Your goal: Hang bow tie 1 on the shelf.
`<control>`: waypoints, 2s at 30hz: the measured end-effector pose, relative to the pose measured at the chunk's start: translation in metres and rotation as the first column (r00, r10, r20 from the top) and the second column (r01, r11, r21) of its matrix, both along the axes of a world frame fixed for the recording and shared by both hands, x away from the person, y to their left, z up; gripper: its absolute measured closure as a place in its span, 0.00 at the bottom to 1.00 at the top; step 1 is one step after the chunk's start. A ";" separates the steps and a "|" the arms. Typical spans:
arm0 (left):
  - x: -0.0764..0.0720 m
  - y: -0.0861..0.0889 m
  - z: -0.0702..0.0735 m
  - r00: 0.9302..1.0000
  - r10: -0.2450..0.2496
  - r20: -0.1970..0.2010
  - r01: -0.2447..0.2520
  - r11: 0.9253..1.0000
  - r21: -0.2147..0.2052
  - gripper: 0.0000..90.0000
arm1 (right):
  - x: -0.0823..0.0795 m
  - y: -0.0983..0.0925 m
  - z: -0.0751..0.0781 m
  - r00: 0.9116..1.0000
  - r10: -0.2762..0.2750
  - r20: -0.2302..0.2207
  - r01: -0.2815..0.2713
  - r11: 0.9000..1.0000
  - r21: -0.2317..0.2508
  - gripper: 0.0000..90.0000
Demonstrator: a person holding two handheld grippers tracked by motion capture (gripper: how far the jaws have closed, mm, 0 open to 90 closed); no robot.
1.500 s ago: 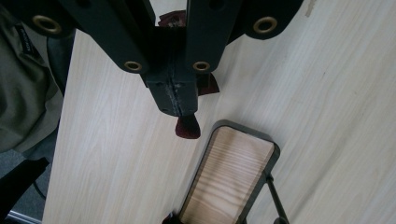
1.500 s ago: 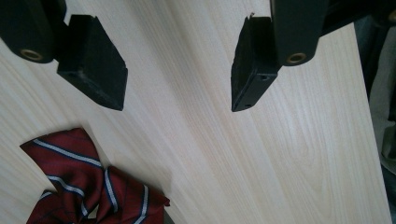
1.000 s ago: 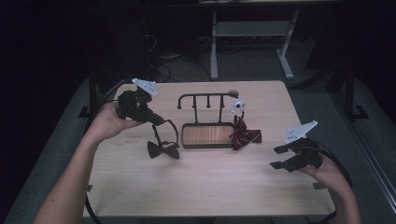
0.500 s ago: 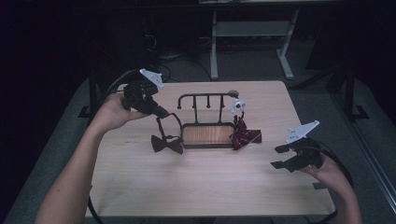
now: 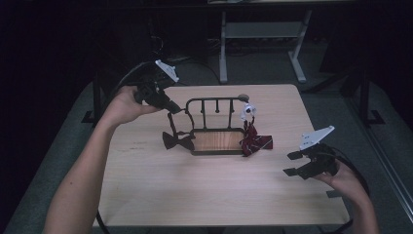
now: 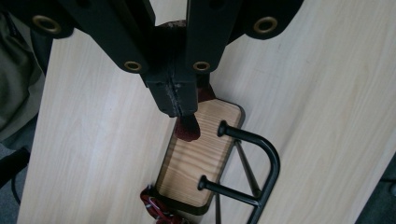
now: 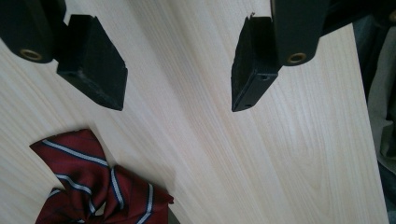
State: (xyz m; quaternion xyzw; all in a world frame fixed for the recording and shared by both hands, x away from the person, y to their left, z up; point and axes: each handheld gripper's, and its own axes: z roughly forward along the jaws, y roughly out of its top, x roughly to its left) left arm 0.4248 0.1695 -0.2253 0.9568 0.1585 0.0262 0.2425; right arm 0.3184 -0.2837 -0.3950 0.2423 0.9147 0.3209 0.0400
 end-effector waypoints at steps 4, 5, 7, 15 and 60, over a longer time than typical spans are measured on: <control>0.007 -0.005 -0.001 1.000 0.001 -0.001 -0.001 1.000 0.010 0.99 | 0.001 -0.002 -0.002 1.000 -0.004 -0.004 0.004 1.000 0.000 0.40; 0.007 -0.005 -0.001 1.000 0.005 0.000 -0.005 1.000 0.011 0.99 | 0.001 -0.003 -0.002 1.000 -0.003 -0.005 0.003 1.000 0.002 0.40; 0.011 -0.006 -0.003 1.000 0.009 -0.006 -0.009 1.000 0.004 0.99 | 0.002 -0.003 -0.003 1.000 -0.001 -0.004 0.001 1.000 0.003 0.40; 0.023 -0.006 -0.011 0.999 0.032 -0.020 -0.032 0.999 0.019 0.99 | 0.003 -0.006 -0.005 1.000 -0.001 -0.009 0.001 1.000 0.010 0.40; 0.037 -0.014 -0.032 0.996 0.083 -0.014 -0.080 0.984 0.161 0.98 | 0.001 -0.007 -0.002 1.000 -0.001 0.003 0.001 1.000 0.007 0.40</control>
